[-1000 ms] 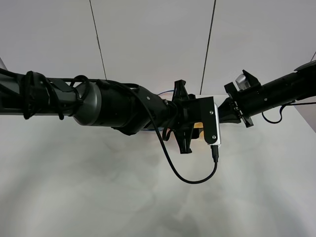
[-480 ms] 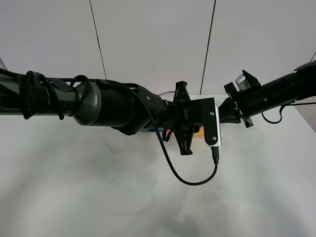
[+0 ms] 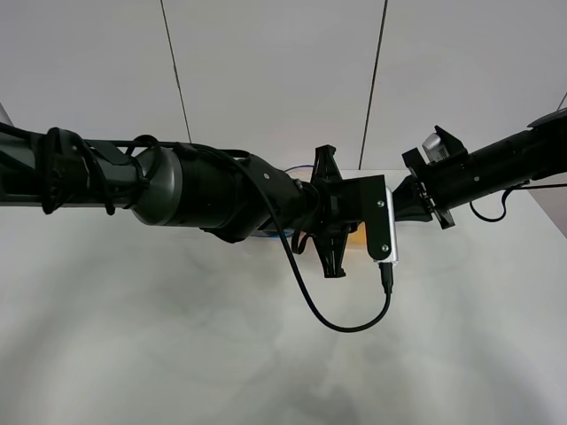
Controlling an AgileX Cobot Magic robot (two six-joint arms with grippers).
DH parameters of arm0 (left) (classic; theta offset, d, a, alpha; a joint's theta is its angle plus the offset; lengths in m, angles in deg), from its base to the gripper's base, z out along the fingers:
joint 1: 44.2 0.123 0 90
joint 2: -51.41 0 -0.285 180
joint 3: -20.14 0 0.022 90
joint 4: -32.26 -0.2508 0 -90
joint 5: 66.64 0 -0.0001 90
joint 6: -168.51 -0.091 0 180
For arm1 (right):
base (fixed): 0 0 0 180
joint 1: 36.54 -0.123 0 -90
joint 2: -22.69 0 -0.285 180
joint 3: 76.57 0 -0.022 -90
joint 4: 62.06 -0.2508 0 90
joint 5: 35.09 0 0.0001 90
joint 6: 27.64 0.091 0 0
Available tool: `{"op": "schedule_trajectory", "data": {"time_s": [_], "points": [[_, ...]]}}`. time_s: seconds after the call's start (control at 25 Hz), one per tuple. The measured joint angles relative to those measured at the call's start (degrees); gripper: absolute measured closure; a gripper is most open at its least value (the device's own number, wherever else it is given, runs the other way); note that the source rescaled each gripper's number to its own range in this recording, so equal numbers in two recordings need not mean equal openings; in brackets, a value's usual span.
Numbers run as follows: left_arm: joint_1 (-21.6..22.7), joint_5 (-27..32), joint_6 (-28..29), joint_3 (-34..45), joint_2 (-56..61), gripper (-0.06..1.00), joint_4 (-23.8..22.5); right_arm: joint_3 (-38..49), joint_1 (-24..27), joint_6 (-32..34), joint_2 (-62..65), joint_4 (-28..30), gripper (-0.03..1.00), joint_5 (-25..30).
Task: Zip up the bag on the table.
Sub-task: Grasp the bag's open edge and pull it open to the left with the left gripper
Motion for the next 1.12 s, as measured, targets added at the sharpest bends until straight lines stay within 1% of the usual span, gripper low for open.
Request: {"op": "schedule_trajectory", "data": {"time_s": [0.16,0.28,0.44,0.76,1.12], "points": [[-0.08,-2.02,0.00,-0.07,0.00,0.94,-0.05,0.00,0.70,-0.32,0.00,-0.83,0.97,0.59],[0.39,-1.84,0.00,-0.40,0.00,0.94,-0.05,0.00,1.88,-0.38,0.00,-1.12,0.97,1.70],[2.75,-1.71,0.00,-0.40,0.00,0.94,-0.09,-0.05,3.54,-0.53,0.00,-1.43,0.97,1.70],[6.83,-1.69,-0.05,-0.40,0.00,0.94,-0.09,-0.10,3.74,-1.58,0.00,-1.50,0.97,1.70],[10.85,-1.60,-0.24,-0.40,0.00,0.94,-0.09,-0.10,5.92,-1.58,0.00,-1.25,0.97,1.83]]}}
